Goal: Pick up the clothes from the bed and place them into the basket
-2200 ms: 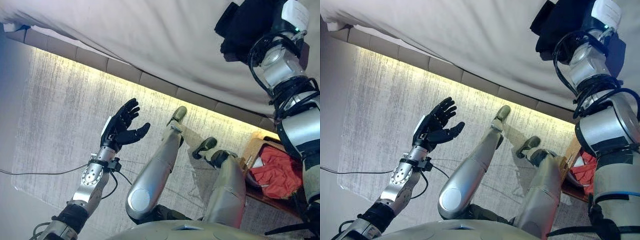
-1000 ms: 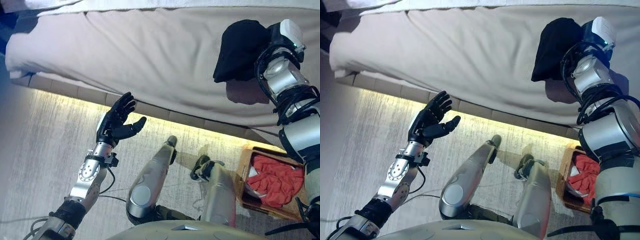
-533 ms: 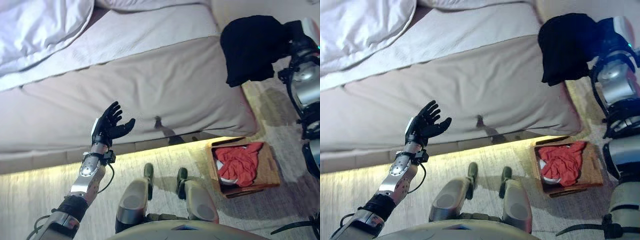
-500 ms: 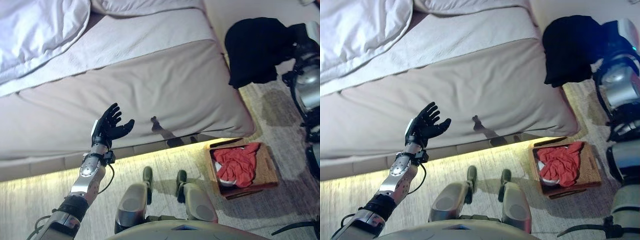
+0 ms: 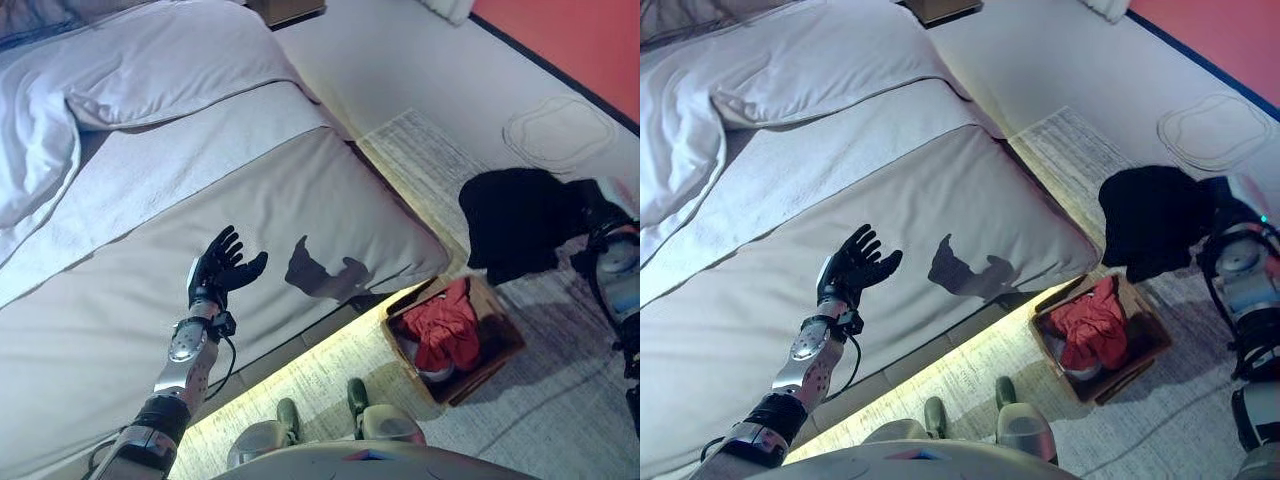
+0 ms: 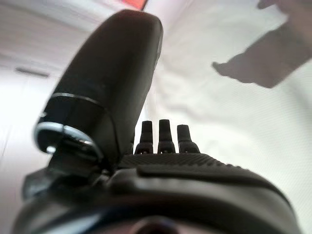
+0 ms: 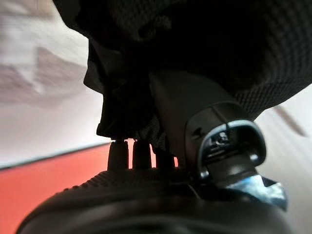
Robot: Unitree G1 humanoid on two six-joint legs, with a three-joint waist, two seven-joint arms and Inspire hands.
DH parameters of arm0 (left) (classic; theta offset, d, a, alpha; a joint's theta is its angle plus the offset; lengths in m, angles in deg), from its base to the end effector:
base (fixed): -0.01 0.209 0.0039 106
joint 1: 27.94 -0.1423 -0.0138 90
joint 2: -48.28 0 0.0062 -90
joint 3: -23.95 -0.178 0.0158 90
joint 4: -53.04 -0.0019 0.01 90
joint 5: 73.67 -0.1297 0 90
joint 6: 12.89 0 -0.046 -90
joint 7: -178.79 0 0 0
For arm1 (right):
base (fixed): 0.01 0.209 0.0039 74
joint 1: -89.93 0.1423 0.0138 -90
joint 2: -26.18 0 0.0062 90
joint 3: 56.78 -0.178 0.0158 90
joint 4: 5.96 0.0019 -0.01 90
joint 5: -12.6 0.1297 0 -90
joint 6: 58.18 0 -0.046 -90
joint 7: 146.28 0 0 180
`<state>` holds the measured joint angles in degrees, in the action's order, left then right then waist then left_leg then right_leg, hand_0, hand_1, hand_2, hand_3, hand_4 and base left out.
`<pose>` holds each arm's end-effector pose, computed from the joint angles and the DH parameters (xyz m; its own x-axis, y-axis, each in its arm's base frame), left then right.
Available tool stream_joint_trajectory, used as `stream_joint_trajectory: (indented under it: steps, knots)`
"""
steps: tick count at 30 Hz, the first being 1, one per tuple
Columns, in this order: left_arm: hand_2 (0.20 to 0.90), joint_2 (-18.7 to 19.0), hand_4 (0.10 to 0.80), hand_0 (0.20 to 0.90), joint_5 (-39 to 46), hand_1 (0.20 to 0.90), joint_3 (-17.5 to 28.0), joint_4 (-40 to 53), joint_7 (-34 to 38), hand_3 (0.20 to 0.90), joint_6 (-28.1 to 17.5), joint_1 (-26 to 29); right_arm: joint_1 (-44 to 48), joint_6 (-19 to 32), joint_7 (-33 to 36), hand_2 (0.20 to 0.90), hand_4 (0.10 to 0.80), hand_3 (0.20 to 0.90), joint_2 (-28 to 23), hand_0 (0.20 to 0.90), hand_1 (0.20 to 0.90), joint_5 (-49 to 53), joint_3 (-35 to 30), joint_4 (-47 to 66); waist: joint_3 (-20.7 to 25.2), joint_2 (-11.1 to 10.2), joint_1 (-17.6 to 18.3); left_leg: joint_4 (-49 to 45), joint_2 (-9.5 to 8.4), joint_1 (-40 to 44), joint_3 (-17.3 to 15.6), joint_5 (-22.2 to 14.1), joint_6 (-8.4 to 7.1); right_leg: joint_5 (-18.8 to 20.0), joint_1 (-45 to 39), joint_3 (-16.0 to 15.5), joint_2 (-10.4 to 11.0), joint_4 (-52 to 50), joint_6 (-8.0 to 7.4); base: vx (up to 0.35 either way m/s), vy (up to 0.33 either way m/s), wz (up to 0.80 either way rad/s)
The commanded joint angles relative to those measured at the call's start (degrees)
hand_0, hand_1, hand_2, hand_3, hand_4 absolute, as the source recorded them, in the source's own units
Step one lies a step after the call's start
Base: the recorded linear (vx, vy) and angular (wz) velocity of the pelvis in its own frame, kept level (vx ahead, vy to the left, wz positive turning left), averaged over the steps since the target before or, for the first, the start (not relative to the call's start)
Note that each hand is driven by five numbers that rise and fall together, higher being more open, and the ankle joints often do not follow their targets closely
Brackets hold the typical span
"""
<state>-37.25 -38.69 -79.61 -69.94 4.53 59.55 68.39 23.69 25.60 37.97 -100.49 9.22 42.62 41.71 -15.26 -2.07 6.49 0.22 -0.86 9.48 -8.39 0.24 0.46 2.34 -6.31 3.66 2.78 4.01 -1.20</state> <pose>0.1944 0.2093 -0.0084 0.9663 0.1302 -0.2219 -0.1625 0.9775 -0.1343 0.2347 -0.3553 0.1115 0.8584 -0.4854 -0.1658 0.1283 0.5161 -0.8469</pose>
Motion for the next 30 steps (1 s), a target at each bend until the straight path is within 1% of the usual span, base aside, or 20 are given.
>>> stream_joint_trajectory:
  steps: [1,4,8,12,16,19,20,21,27,30]
  knots:
    - [0.9,-0.15,0.8,0.9,-4.06,0.9,0.39,0.09,-1.07,0.9,-3.59,2.5,0.34,1.96,2.04,0.3,0.1,0.2,-0.75,0.3,0.3,0.47,-3.62,2.33,7.72,-0.92,0.27,0.65,1.46,-2.56,-0.19,-4.82,-0.45,-0.27,4.72,0.82,-2.63,-3.39,-1.37,-0.004,-0.024,-0.19]
    - [0.9,-0.53,0.8,0.9,-4.49,0.9,0.1,-0.7,-0.91,0.9,-3.47,3.17,-0.54,1.69,0.99,0.3,0.1,0.2,0.88,0.3,0.3,-0.66,-3.7,-0.25,7.84,-0.84,0.64,0.0,1.46,-2.59,-0.76,-5.22,-0.38,0.11,4.8,1.67,-2.85,-3.07,-1.41,0.014,-0.028,-0.16]
    - [0.9,-0.8,0.8,0.9,-5.04,0.9,-0.37,-1.13,-1.05,0.9,-3.31,3.93,-1.37,2.0,1.5,0.3,0.1,0.2,3.05,0.3,0.3,-0.48,-3.28,-4.62,7.42,-0.61,0.84,-0.74,1.58,-2.82,-1.5,-5.68,-0.24,0.48,5.26,2.26,-2.9,-3.0,-1.62,-0.006,-0.034,-0.06]
    - [0.9,-0.48,0.8,0.9,-5.44,0.9,-0.98,-1.35,-2.19,0.9,-2.99,4.0,-2.06,1.52,2.03,0.3,0.1,0.2,5.31,0.3,0.3,0.22,-3.48,-9.13,6.96,0.02,0.61,-0.79,1.57,-2.8,-1.8,-5.78,-0.09,0.8,5.42,2.2,-2.86,-2.79,-1.72,-0.007,-0.05,0.0]
    - [0.9,0.07,0.8,0.9,-5.27,0.9,-1.39,-1.35,-2.97,0.9,-2.56,4.05,-2.94,1.84,2.29,0.3,0.1,0.2,6.44,0.3,0.3,0.41,-3.76,-12.1,6.76,0.74,0.4,-0.11,1.43,-2.48,-1.78,-5.55,-0.09,1.02,5.36,1.86,-2.79,-2.46,-1.86,0.006,-0.05,0.01]
    - [0.9,0.53,0.8,0.9,-5.08,0.9,-1.69,-0.99,-3.51,0.9,-2.02,4.21,-2.89,2.24,3.73,0.3,0.1,0.2,7.23,0.3,0.3,0.39,-3.59,-14.22,6.59,1.24,-0.03,0.21,1.29,-2.53,-1.49,-5.41,-0.08,1.17,5.5,1.46,-2.62,-2.29,-1.95,-0.001,-0.053,0.02]
    - [0.9,0.65,0.8,0.9,-5.0,0.9,-1.82,-0.9,-3.61,0.9,-2.0,4.23,-2.73,2.33,4.55,0.571,0.416,0.516,7.45,0.571,0.571,0.45,-3.49,-14.42,6.51,1.39,-0.14,0.29,1.27,-2.56,-1.44,-5.35,-0.09,1.21,5.55,1.31,-2.56,-2.25,-1.99,-0.011,-0.04,0.0]
    - [0.9,0.72,0.8,0.9,-4.92,0.9,-2.01,-0.92,-3.75,0.9,-2.05,4.32,-2.43,2.61,5.96,0.9,0.8,0.9,7.72,0.9,0.9,0.27,-3.37,-14.61,6.44,1.61,-0.24,0.37,1.22,-2.63,-1.34,-5.28,-0.11,1.24,5.6,1.17,-2.5,-2.2,-2.02,-0.01,-0.036,0.0]
    - [0.9,0.79,0.8,0.9,-4.33,0.9,-2.42,-1.49,-4.35,0.9,-3.06,4.0,-2.25,1.84,9.39,0.9,0.8,0.9,8.5,0.9,0.9,-0.7,-3.42,-13.2,6.21,2.54,-0.24,1.14,1.01,-2.49,-0.87,-4.99,-0.12,1.37,5.51,0.92,-2.33,-1.75,-2.13,0.0,0.0,0.0]
    - [0.9,0.85,0.8,0.9,-4.22,0.9,-2.29,-1.33,-4.25,0.9,-2.83,3.87,-2.77,1.85,10.01,0.9,0.8,0.9,8.79,0.9,0.9,-0.59,-3.54,-13.22,6.33,2.72,-0.3,1.57,0.96,-2.39,-0.75,-4.84,-0.13,1.38,5.51,0.82,-2.32,-1.62,-2.19,0.0,0.0,0.0]
